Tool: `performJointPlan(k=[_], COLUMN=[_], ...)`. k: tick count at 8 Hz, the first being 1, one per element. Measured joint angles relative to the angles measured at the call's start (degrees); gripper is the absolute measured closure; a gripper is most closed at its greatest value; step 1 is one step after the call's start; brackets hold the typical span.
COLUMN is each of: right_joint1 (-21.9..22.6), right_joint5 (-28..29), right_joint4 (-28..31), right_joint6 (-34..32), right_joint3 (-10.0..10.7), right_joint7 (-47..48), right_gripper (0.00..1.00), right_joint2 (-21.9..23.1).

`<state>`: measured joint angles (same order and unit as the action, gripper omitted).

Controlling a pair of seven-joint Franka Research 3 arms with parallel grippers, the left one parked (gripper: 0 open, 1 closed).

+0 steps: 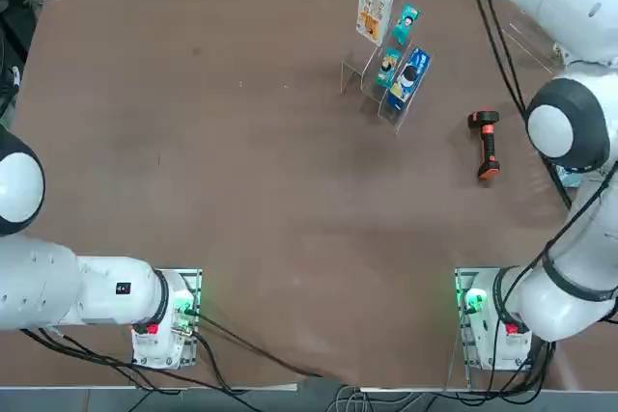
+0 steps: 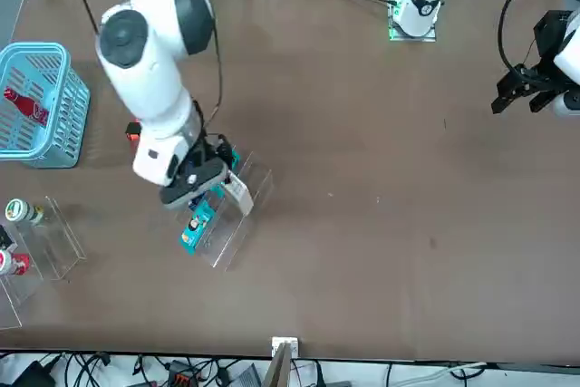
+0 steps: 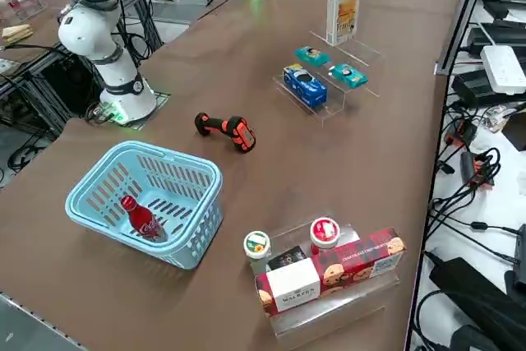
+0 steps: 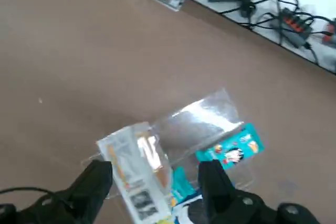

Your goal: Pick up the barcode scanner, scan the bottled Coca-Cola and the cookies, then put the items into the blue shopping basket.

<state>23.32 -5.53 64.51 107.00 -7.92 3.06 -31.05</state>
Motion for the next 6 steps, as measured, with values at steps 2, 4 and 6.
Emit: performJointPlan(k=[2,4,6], right_joint1=[1.36,1.45,1.52], right_joint5=[-0.27,-0.45,-0.45], right_joint4=[-0.02,-0.02,-0.03], right_joint6=[0.02,-0.01,-0.04], right_joint3=[0.00,0.13,0.16], right_joint7=[0.05,-0.78,-1.08], right_gripper=[0.00,0.00,0.00], right_joint2=[-0.85,-1.88,-2.84])
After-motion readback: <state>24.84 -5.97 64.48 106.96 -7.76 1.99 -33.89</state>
